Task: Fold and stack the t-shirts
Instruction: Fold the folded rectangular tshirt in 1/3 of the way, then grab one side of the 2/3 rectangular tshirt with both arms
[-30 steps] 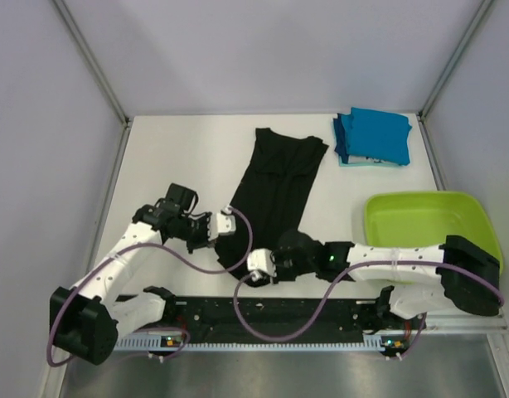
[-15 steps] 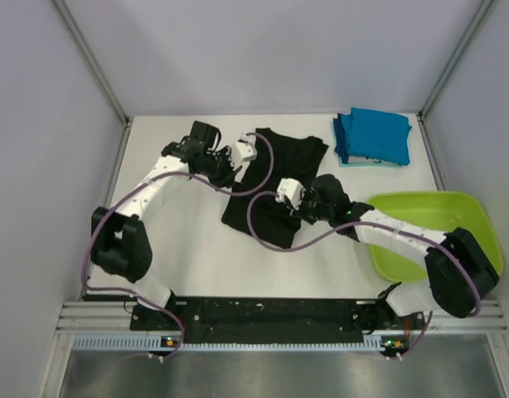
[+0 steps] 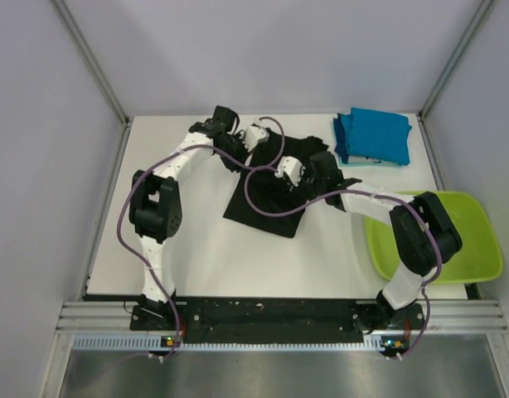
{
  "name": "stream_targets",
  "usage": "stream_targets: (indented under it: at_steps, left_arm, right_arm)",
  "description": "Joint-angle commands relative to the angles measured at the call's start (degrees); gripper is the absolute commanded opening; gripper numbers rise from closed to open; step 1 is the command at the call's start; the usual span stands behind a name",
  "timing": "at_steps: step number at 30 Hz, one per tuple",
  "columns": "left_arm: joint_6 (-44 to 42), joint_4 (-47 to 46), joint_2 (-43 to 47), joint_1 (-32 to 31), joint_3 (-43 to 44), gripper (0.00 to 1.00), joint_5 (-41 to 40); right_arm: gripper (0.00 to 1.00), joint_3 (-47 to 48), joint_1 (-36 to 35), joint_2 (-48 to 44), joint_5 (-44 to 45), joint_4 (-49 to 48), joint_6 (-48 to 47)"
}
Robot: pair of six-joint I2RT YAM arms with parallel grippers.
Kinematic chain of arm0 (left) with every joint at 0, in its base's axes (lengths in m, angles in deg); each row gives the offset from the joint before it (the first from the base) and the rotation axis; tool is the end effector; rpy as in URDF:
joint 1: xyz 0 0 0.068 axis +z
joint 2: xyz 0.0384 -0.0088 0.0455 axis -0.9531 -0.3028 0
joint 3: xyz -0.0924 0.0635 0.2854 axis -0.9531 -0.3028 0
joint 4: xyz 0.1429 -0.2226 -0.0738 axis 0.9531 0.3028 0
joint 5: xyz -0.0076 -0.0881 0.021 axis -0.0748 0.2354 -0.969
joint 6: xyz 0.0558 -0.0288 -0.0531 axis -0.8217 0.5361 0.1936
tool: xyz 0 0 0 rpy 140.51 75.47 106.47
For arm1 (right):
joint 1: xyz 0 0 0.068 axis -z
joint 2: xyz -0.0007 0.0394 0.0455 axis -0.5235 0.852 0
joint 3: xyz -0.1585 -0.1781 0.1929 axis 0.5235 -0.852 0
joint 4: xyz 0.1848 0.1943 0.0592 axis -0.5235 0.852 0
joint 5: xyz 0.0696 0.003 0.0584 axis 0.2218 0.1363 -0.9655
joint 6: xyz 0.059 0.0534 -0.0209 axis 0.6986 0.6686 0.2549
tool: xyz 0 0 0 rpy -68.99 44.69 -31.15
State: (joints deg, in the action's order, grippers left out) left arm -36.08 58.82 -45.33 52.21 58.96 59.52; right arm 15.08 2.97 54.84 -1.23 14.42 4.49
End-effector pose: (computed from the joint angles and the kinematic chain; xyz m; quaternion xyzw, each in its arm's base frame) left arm 0.4584 -0.1958 0.2443 0.4922 0.8121 -0.1386 0.2811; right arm 0.3390 0.2033 0.2003 -0.5186 0.7337 0.0755 0.4326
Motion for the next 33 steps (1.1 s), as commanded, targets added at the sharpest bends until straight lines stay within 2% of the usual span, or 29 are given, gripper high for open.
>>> stream_targets:
  at_steps: [1, 8, 9, 10, 12, 13, 16, 18, 20, 22, 24, 25, 26, 27, 29, 33]
  left_arm:
    - [2.16, -2.12, -2.12, 0.47, 3.32, 0.0, -2.42]
    - [3.31, -3.89, -5.64, 0.47, 3.94, 0.0, -2.42]
    - [3.92, -3.89, -6.17, 0.39, 4.37, 0.03, -2.77]
    - [4.8, -3.97, -6.78, 0.47, 5.07, 0.09, -3.91]
    - [7.08, -5.11, -7.58, 0.65, 6.65, 0.22, -5.93]
    - [8.74, -5.9, -8.1, 0.83, 8.05, 0.26, -6.81]
    - [14.98, -10.11, -9.16, 2.14, 12.1, 0.39, -7.79]
    - [17.1, -10.74, -9.95, 2.93, 15.52, 0.46, -7.52]
    - [17.03, -9.43, -10.57, 3.37, 19.91, 0.48, -8.31]
    - [15.8, -7.59, -9.17, 3.9, 21.69, 0.48, -7.45]
    - [11.16, -4.7, -4.88, 4.51, 17.85, 0.45, 1.3]
    - [5.57, -2.94, -1.64, 4.61, 13.91, 0.44, 6.66]
    - [-4.24, -0.57, 1.53, 4.61, 7.95, 0.43, 12.37]
    - [-8.51, 1.02, 5.39, 4.43, 2.06, 0.43, 15.73]
    - [-22.55, 1.38, 11.72, 4.34, -11.38, 0.44, 17.87]
    - [-36.92, 0.07, 18.43, 4.25, -27.15, 0.5, 15.95]
  right_arm:
    - [0.0, 4.74, 1.53, 4.35, -1.07, -0.83, -2.88]
    - [0.0, 8.25, 3.2, 7.87, 2.44, -0.56, -3.67]
    - [0.01, 8.78, 3.37, 8.57, 3.06, -0.83, -3.41]
    - [0.1, 9.22, 3.55, 9.1, 3.93, -1.0, -2.97]
    - [0.35, 10.1, 4.42, 10.33, 4.3, -2.58, -1.22]
    - [0.43, 11.06, 5.21, 10.94, 3.6, -3.37, 0.36]
    - [0.45, 16.24, 9.25, 13.49, 2.36, -4.87, 7.64]
    - [0.45, 19.93, 11.54, 14.46, 4.54, -3.13, 11.43]
    - [0.45, 22.31, 11.73, 13.33, 6.92, 0.38, 11.19]
    - [0.47, 20.66, 11.2, 8.43, 5.36, 2.41, 10.13]
    - [0.52, 15.58, 9.45, 2.2, 2.11, 2.34, 7.25]
    - [0.53, 11.38, 7.61, -1.14, 0.62, 1.55, 4.96]
    - [0.54, 7.5, 5.77, -5.01, -0.53, 1.28, 2.16]
    - [0.55, 3.03, 3.4, -8.52, -1.67, -0.55, -0.31]
    - [0.57, -4.01, -1.44, -13.72, -3.26, -1.0, -4.62]
    - [0.56, -12.03, -12.94, -17.26, -0.2, 2.58, -7.8]
